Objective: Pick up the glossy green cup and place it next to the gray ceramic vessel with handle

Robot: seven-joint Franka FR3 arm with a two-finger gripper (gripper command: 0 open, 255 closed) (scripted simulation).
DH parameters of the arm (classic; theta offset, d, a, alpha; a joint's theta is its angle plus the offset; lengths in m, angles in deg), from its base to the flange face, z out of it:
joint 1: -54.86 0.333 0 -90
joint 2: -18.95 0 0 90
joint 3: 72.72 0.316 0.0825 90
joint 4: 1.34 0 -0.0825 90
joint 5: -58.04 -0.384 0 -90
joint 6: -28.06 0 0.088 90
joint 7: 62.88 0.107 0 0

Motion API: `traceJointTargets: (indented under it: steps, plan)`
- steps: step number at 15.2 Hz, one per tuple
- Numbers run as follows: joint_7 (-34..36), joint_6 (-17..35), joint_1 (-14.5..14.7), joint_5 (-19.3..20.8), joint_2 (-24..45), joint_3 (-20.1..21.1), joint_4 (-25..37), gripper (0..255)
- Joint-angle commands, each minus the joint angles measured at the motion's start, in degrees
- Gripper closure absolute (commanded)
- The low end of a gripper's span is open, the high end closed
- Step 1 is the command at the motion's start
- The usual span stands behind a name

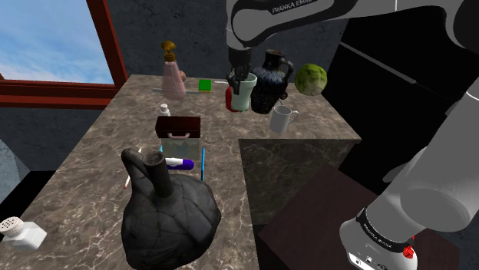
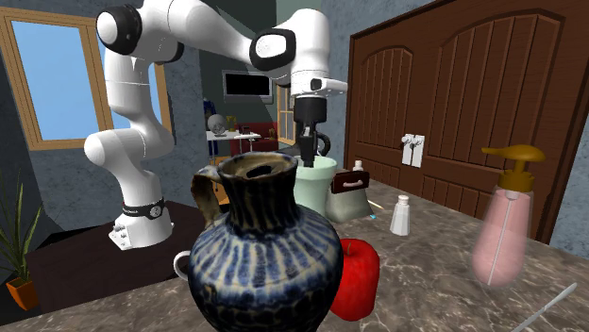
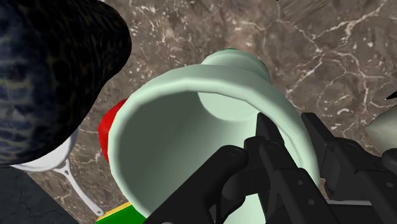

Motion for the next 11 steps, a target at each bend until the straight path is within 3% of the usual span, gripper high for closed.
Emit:
traceJointTargets:
  steps: [1,11]
  plan:
    - [-0.21,-1.49,0.04,-0.16,-0.38,0.05,1.13,255]
    - [-1.31,-8.88,0.13,-0.69,-1.19,0.16,7.8,255]
